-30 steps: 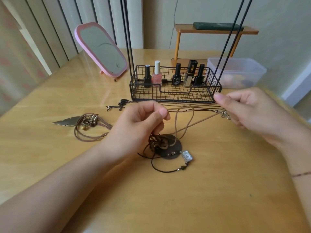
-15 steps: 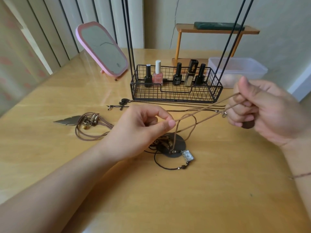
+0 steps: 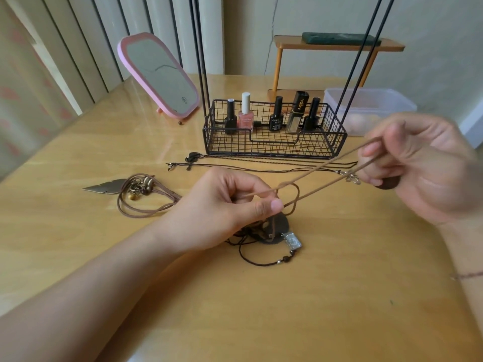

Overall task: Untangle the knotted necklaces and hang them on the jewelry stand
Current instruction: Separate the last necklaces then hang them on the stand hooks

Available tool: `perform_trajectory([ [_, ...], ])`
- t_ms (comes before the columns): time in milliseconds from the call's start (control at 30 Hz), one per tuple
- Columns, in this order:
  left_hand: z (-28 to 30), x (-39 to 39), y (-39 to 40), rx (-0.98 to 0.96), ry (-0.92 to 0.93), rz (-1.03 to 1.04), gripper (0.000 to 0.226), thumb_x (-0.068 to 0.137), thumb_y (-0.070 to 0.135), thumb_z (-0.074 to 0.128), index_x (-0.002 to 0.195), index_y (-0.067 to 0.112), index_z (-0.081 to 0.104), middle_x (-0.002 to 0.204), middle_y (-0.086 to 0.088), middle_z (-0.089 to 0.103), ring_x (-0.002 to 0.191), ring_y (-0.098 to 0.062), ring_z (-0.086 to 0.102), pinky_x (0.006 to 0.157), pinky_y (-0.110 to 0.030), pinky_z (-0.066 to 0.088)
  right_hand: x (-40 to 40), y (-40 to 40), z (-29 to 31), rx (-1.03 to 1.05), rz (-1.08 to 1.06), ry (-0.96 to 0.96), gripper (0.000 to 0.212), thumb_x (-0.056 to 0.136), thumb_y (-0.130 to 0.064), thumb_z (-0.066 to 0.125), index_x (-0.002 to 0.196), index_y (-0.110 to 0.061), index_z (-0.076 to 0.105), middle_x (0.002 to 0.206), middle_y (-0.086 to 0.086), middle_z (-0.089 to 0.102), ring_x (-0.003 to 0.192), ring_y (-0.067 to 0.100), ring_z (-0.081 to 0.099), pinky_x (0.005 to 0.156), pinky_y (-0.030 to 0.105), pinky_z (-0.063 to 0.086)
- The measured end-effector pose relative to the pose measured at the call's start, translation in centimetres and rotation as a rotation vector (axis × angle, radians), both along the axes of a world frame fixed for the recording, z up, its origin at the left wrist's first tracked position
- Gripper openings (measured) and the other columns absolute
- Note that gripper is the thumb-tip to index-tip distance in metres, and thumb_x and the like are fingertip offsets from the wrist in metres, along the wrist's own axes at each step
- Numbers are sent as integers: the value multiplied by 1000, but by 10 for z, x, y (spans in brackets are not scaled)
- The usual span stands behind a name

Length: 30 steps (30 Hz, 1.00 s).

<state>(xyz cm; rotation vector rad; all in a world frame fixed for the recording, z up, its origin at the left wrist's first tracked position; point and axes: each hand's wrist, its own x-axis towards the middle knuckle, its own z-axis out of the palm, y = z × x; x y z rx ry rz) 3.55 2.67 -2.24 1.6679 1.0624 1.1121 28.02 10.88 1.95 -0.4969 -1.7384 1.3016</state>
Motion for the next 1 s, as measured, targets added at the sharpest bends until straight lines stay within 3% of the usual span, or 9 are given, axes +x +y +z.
perform_trajectory([
  [100,1,-3,2,-36,-81,34,15,82,24,70,75,10,71,57,-22,37,55,-36,27,55,-23,32,0,-1,2,43,16,0,46,83,-61,67,57,-23,61,54,-11,48,49,16,38,53,28,32],
  [167,2,-7,2,-96,-168,35,11,82,20,67,72,16,68,56,-5,37,49,-14,29,50,-15,30,-1,0,0,93,-22,-77,54,83,-62,67,52,-21,50,51,-6,38,49,22,32,50,35,29],
  [233,4,-12,2,-148,-253,-12,11,80,17,70,73,19,63,57,8,42,49,-4,34,46,-13,30,-1,2,-2,110,-83,-139,65,82,-64,68,50,-14,43,51,4,30,49,29,27,50,39,27],
  [333,6,-18,2,-179,-286,1,11,72,31,71,71,23,62,71,-6,47,52,-6,36,43,-14,28,-2,3,-4,191,-144,-190,60,84,-59,68,48,-16,46,48,8,37,49,33,32,51,29,33],
  [433,7,-19,2,-179,-287,64,12,68,32,71,69,24,62,88,-23,45,54,-10,32,42,-16,24,-3,6,-6,225,-196,-224,48,80,-40,72,45,-23,45,46,0,37,48,27,32,51,27,33],
  [600,7,-23,3,-151,-318,19,12,69,21,71,72,22,60,94,-10,45,53,-4,34,44,-12,28,0,11,-5,182,-414,-153,40,76,-29,70,44,-19,49,43,-10,36,43,20,31,48,29,31],
  [700,6,-25,3,-117,-222,31,15,72,15,74,80,19,62,87,-1,52,51,-1,37,46,-12,30,5,19,-2,70,-627,-5,38,80,-23,68,44,-24,55,39,-14,35,36,10,27,42,27,24],
  [867,9,-18,2,-29,-10,161,21,82,9,75,99,17,65,93,-1,55,49,-2,40,47,-9,33,42,49,-4,-93,-814,285,37,78,-43,69,67,-25,38,46,-8,25,37,9,23,41,25,20],
  [1000,5,-16,3,65,342,262,5,87,19,74,88,19,68,77,3,57,45,-2,41,47,-8,30,55,62,-9,-88,-943,268,36,79,-44,67,69,-25,38,50,-7,24,41,12,22,43,26,18],
])
